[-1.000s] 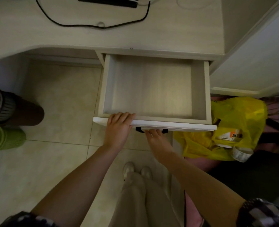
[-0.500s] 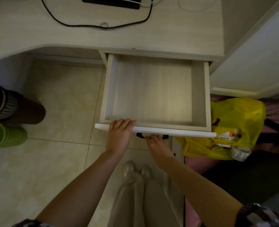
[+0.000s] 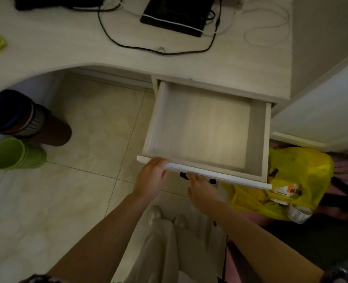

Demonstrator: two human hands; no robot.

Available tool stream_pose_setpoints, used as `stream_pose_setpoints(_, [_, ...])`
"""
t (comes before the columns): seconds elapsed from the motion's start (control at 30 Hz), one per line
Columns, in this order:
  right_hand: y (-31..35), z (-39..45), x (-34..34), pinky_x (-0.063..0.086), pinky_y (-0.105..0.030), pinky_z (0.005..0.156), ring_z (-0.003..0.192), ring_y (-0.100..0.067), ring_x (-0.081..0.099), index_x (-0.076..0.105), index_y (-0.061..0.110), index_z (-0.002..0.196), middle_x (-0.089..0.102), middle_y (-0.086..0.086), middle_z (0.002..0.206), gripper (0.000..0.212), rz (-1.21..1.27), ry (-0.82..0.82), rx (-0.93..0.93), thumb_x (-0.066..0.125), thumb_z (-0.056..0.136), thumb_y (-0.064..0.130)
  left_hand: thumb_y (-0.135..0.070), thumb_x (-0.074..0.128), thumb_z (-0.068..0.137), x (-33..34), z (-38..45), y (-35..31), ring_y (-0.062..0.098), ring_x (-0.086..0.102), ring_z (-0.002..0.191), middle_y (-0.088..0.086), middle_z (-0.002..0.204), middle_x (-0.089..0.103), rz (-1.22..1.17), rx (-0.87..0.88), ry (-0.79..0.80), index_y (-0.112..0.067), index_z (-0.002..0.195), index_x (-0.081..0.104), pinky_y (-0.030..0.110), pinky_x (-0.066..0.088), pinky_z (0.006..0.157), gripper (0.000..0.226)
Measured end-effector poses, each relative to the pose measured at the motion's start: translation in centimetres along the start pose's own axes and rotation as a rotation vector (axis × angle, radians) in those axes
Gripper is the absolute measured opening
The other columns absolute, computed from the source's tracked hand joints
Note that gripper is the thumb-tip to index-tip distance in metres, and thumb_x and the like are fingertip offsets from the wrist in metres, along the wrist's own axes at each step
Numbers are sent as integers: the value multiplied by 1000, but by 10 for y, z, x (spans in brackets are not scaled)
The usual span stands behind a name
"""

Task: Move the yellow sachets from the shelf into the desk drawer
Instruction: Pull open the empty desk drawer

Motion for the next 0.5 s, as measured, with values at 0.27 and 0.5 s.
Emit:
stream_pose_setpoints(0.27, [73,11,-31,51,-39,93,114,-23,53,39,13,135,51,-8,130,37,-37,24,-95,37,98,18,-24,49,97,-56,-43,66,19,61,91,7,108,64,-121,-272,-62,-17,124,58,26,47,76,30])
stream_pose_setpoints(0.5, [180,37,-40,53,-35,85,99,-23,61,47,11,126,61,-10,111,30,-20,3,-227,38,98,19,-29,48,98,-118,-94,136,15,63,90,0,108,65,-139,-482,-231,-23,120,60,19,42,76,26])
Point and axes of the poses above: each hand's wrist, its own z-axis towards the middle knuckle, its own x-axis out of the palm, y = z × x, the point moved 7 cm from there along z, towards the middle knuckle
